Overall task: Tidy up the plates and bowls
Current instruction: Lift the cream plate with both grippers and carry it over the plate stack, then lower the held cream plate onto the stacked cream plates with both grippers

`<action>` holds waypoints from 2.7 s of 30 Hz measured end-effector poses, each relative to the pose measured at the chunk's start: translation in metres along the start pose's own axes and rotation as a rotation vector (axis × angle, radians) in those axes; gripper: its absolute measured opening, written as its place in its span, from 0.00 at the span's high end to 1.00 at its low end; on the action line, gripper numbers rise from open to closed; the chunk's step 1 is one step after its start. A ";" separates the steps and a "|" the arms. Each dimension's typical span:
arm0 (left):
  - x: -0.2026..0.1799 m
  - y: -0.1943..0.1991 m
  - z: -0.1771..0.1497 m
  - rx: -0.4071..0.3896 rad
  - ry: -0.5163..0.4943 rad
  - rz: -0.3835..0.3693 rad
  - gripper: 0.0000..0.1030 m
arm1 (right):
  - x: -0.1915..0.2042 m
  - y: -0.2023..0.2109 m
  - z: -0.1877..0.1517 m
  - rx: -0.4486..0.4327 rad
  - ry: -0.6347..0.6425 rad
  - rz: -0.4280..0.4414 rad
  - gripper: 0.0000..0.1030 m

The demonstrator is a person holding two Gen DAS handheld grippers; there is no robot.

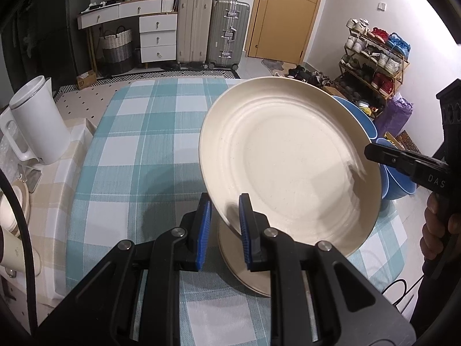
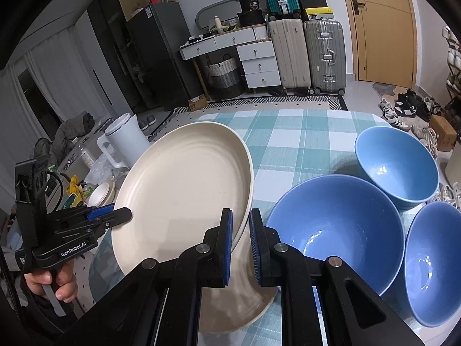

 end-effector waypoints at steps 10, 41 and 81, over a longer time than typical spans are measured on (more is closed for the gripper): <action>-0.001 -0.002 -0.019 0.018 -0.003 -0.004 0.85 | -0.001 -0.003 -0.017 0.012 -0.006 -0.011 0.87; -0.008 -0.043 -0.065 0.089 -0.038 0.035 0.85 | -0.021 -0.033 -0.079 0.114 -0.033 -0.068 0.86; -0.037 -0.085 -0.080 0.157 -0.161 0.119 0.83 | -0.043 -0.053 -0.102 0.130 -0.010 -0.193 0.86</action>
Point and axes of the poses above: each gripper's, at about its wrist camera, not at the fingertips, and y roughly against the way its jaws point, x to its left, z to its top, the point moved 7 cm from there along -y, roughly the way its jaws point, and after that the axes turned 12 degrees about -y, right-handed, at the moved point
